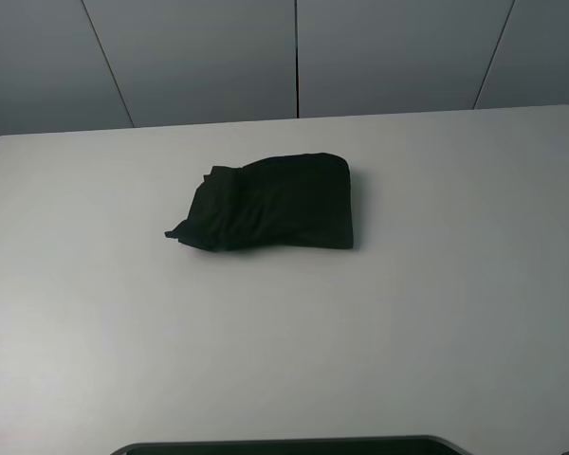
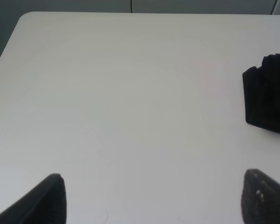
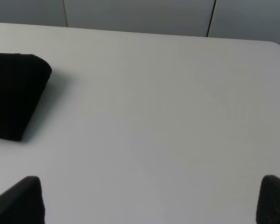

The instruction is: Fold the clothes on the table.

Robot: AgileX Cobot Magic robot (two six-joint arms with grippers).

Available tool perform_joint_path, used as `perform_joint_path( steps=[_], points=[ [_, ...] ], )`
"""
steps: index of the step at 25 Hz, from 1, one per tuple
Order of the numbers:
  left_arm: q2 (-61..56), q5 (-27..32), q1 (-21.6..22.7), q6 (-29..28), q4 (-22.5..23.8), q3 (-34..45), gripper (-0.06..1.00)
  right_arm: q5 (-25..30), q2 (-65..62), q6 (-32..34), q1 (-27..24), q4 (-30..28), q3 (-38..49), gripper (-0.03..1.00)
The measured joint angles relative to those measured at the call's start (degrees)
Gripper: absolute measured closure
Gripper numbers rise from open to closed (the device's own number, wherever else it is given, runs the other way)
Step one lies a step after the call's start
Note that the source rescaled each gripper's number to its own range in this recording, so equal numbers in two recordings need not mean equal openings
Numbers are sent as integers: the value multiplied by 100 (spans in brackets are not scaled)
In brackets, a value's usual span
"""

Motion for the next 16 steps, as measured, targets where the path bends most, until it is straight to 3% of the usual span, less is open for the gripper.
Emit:
perform_joint_path(
  steps=[16],
  points=[
    [0, 0, 0, 0, 0, 0, -6, 0, 0, 14, 0, 0, 0, -1]
  ],
)
